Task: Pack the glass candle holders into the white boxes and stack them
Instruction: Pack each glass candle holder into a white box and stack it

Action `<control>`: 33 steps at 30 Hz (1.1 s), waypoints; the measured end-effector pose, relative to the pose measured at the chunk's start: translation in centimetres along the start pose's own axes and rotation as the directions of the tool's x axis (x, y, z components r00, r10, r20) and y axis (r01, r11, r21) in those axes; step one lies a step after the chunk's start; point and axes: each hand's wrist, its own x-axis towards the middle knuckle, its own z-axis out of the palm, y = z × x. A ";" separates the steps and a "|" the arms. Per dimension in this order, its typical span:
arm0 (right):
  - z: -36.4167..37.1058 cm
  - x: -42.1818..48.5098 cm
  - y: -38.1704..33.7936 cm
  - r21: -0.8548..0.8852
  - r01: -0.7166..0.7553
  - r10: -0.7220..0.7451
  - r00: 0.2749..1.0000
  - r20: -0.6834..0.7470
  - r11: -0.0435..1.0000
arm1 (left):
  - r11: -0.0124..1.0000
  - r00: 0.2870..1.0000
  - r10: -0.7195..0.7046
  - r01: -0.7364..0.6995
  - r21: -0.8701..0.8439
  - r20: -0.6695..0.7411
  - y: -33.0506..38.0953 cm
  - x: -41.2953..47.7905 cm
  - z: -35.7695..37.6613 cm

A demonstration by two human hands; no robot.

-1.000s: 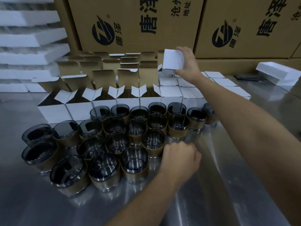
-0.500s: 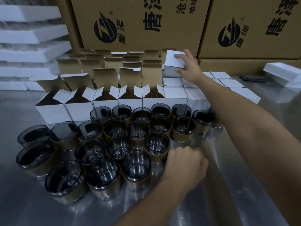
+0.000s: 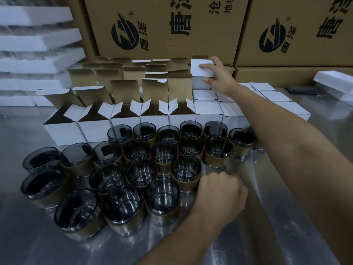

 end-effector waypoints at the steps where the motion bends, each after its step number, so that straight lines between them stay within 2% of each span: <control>1: 0.0 -0.1 0.1 -0.010 -0.003 0.003 1.000 0.008 1.000 | 1.000 1.000 0.001 -0.001 0.005 -0.007 0.0 0.0 0.0; 7: 0.1 0.0 0.5 -0.060 -0.039 0.043 0.997 0.064 0.997 | 0.999 1.000 -0.003 0.003 0.045 0.013 0.1 0.0 -0.2; 14: 1.6 0.0 1.3 -0.137 -0.113 0.136 0.976 0.172 0.984 | 0.981 0.995 -0.042 0.023 0.195 0.093 0.4 0.2 -0.8; 17: 2.4 0.2 1.5 -0.139 -0.150 0.178 0.960 0.215 0.979 | 0.989 0.994 -0.052 0.038 0.145 0.100 0.4 0.2 -0.8; 27: 2.9 0.1 1.3 -0.092 -0.251 0.265 0.939 0.217 0.964 | 1.000 0.999 -0.030 0.030 0.003 0.042 0.2 0.2 -0.1; 33: 2.8 0.0 0.7 -0.097 -0.304 0.319 0.915 0.249 0.948 | 0.993 0.998 -0.060 0.056 0.101 0.031 0.4 0.9 0.1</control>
